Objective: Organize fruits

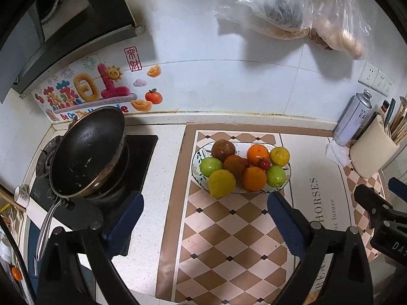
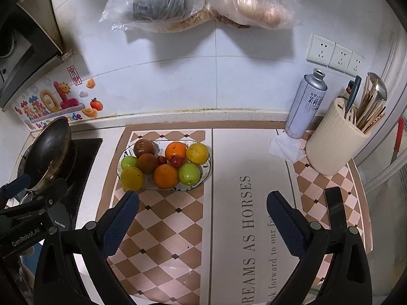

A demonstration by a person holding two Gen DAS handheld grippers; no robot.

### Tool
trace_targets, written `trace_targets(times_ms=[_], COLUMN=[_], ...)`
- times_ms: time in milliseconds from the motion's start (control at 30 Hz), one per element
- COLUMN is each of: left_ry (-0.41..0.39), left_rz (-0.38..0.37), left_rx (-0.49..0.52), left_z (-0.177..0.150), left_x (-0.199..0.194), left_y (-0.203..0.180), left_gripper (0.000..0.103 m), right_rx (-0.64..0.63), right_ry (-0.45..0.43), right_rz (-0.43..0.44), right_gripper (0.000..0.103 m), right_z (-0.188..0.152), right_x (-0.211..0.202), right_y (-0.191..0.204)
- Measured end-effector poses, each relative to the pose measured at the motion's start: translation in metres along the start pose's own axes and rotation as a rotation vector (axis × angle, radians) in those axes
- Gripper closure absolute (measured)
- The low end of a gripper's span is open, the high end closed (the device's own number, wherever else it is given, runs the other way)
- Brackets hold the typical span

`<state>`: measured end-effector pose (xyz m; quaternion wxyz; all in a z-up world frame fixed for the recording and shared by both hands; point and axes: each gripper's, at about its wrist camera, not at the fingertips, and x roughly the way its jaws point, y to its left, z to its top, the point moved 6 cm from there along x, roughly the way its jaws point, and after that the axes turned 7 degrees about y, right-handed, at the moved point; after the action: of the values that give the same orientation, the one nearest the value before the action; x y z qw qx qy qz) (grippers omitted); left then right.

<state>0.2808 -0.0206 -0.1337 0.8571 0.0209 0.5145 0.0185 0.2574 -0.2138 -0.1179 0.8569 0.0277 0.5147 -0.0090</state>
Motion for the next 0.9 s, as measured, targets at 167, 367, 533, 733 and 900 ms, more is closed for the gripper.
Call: trace_targets(times_ms=[167,367,533,733,900], left_ry=[0.008,-0.01,-0.03,-0.041,-0.041], left_rz=[0.003,0.008,0.008,0.009,0.012], left_rx=[-0.008,-0.018,-0.019,-0.016,-0.017], left_z=[-0.0013,-0.0021,-0.0016,-0.0008,-0.0009], left_x=[0.0043,0.0026,-0.0013,-0.004,-0.0042], left_y=[0.0012,0.0042,0.0059,0.0068,0.0064], left_gripper=[0.003,0.003,0.003,0.003,0.003], right_rx=[0.002,0.007,0.007,0.007,0.007], right_ry=[0.005,0.001,0.001,0.002,0.0], right_rz=[-0.003,-0.007,-0.01,-0.008,-0.009], right_gripper=[0.001,0.001,0.001,0.001,0.001], right_z=[0.0,0.0,-0.0009,-0.0006,-0.001], right_x=[0.0043,0.0043,0.0039,0.0041,0.0034], right_y=[-0.0028,-0.0047,-0.0052,-0.0055,-0.0055])
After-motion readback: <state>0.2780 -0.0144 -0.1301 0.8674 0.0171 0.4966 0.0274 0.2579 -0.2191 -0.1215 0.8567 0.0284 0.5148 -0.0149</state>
